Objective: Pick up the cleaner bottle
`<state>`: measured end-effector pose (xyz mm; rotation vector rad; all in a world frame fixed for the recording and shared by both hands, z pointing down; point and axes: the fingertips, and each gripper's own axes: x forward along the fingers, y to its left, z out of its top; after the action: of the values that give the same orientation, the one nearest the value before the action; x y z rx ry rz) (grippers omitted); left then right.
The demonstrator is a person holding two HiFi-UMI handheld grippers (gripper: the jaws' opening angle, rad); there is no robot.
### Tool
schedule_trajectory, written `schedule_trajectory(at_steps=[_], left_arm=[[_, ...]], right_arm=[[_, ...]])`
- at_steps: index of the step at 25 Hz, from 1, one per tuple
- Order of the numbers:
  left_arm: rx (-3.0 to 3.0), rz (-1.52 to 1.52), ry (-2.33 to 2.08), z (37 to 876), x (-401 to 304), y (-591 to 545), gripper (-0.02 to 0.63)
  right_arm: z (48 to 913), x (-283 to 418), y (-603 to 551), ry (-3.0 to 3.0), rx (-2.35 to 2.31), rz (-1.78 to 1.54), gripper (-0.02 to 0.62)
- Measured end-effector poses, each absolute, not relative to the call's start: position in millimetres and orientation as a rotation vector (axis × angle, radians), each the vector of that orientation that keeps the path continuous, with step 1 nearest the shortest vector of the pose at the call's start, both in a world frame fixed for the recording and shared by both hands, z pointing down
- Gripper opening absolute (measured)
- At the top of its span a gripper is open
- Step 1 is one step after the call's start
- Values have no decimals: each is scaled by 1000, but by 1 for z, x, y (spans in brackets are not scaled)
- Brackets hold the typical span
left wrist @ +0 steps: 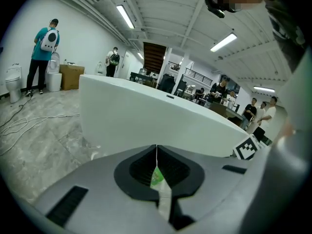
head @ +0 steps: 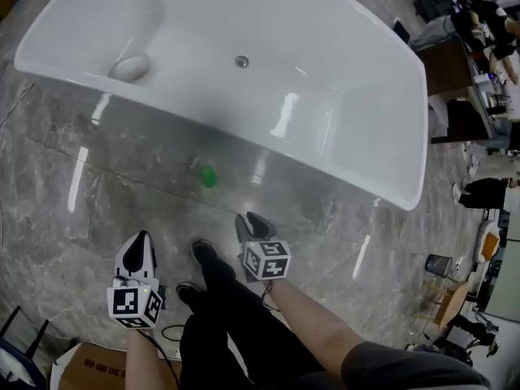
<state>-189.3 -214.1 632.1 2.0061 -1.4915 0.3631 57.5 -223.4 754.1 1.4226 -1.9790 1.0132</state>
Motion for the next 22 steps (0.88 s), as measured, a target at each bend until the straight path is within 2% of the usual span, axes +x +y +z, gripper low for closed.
schedule_trajectory(at_steps=[2, 7, 10, 22], left_arm=[[1995, 374, -1482, 651, -186, -221, 15], [1971, 347, -1470, 694, -182, -234, 15], [1992, 334, -1455, 723, -178, -235, 15], [2051, 274, -1470, 826, -199, -231, 15]], right_arm=[[774, 52, -232, -1984, 1394, 1009, 160], [826, 30, -244, -1990, 1310, 929, 291], [861, 22, -246, -1980, 1271, 891, 308], [964, 20, -261, -2030, 1283, 769, 307]])
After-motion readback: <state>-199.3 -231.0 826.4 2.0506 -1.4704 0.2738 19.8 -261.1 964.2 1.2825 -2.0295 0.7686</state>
